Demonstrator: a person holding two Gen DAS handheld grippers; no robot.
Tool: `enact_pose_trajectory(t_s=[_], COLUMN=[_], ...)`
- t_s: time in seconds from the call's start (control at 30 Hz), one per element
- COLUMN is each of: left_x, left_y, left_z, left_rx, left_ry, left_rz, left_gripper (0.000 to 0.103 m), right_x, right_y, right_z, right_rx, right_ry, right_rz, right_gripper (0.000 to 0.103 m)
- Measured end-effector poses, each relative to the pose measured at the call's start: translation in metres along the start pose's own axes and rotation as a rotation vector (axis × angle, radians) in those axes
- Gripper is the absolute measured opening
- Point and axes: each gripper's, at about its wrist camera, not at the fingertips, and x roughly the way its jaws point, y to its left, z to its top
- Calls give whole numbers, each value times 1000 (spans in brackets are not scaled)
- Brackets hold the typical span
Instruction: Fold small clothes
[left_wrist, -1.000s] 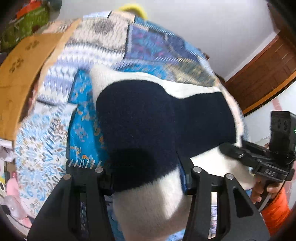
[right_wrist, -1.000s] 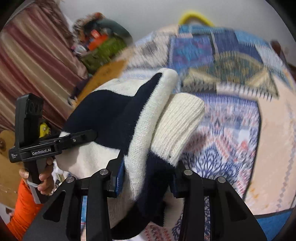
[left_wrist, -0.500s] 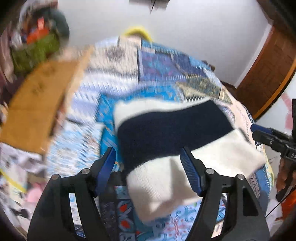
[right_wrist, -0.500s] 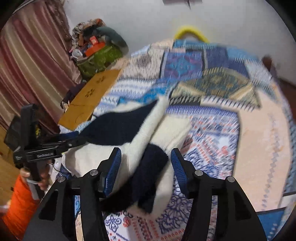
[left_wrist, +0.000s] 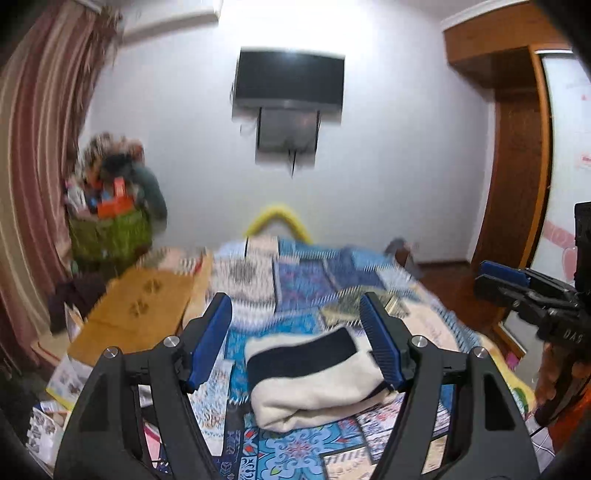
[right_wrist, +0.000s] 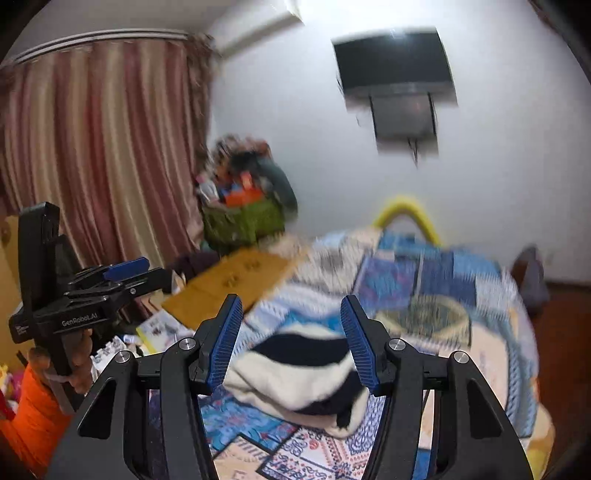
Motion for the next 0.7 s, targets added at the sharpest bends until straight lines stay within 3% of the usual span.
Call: enact_pose_trajectory(t_s=[0.23,0.3,0.37,0.57,0.7], left_x=[-65,-73,-78,-88,-96], left_y=[-28,-33,-36,-44,-45], left_z=[-7,-12,-16,-23,-23], left_rx=[37,55,57,60,48], left_ry=[-160,-183,-192,-213,-226], left_rz=[73,88,84,67,51], left_gripper=[74,82,89,99,100], right_x=[-47,-52,-56,-64,-68], right_y=[40,43,46,54,52], right_z=[-7,-12,-16,-20,-20], right_rx=[-51,-45,-40,-63,-47], right_ry=[-150,-170,-186,-215,-221], right_rz=[-29,-46,-69,-145,-159], right_gripper=[54,63,80,103,103])
